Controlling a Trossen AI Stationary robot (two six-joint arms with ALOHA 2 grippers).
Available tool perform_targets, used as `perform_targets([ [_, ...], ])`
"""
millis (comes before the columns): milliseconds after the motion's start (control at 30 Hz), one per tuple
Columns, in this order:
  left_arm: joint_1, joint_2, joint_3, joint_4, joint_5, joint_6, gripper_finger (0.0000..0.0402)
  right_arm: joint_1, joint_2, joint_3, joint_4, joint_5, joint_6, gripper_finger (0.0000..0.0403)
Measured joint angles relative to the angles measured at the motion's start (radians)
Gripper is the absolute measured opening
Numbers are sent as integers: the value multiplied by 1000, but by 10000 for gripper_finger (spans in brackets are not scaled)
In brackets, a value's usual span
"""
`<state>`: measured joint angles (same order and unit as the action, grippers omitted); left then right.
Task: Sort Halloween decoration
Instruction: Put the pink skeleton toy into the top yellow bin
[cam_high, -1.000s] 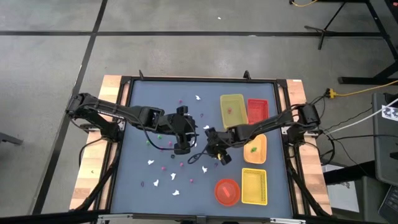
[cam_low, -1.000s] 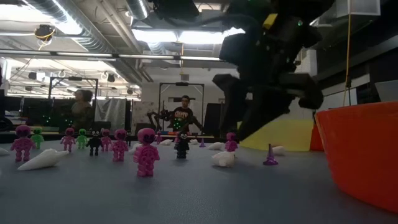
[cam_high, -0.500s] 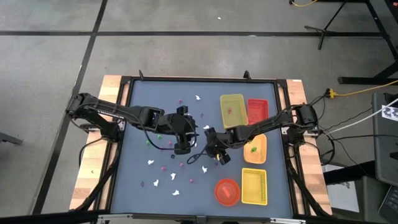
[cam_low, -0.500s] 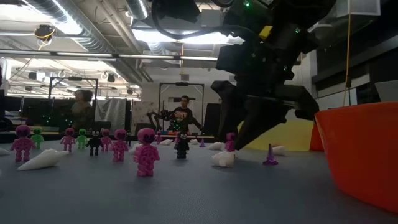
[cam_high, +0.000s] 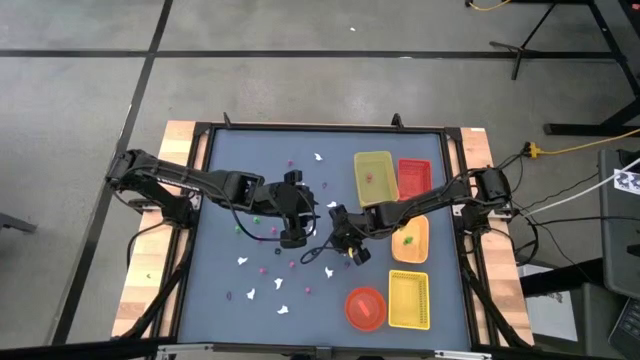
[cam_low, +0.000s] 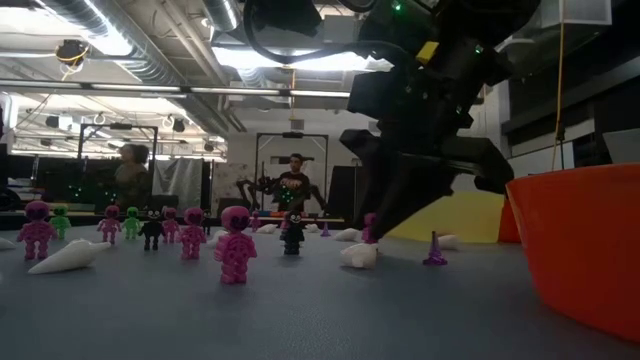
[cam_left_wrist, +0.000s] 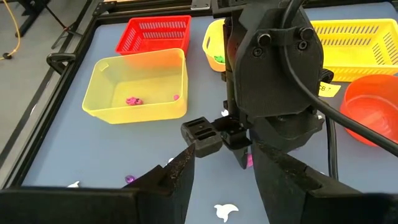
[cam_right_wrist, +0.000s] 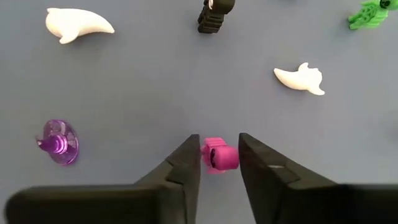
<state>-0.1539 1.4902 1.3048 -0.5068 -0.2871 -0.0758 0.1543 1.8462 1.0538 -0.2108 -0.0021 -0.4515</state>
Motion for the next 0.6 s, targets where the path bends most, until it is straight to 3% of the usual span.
perform_targets([
  [300, 0, 0, 0, 0, 0, 0, 145, 0, 0, 0, 0, -1, 0, 53],
  [600, 0, 0, 0, 0, 0, 0, 145, 3, -12, 0, -6, 38, 1, 52],
])
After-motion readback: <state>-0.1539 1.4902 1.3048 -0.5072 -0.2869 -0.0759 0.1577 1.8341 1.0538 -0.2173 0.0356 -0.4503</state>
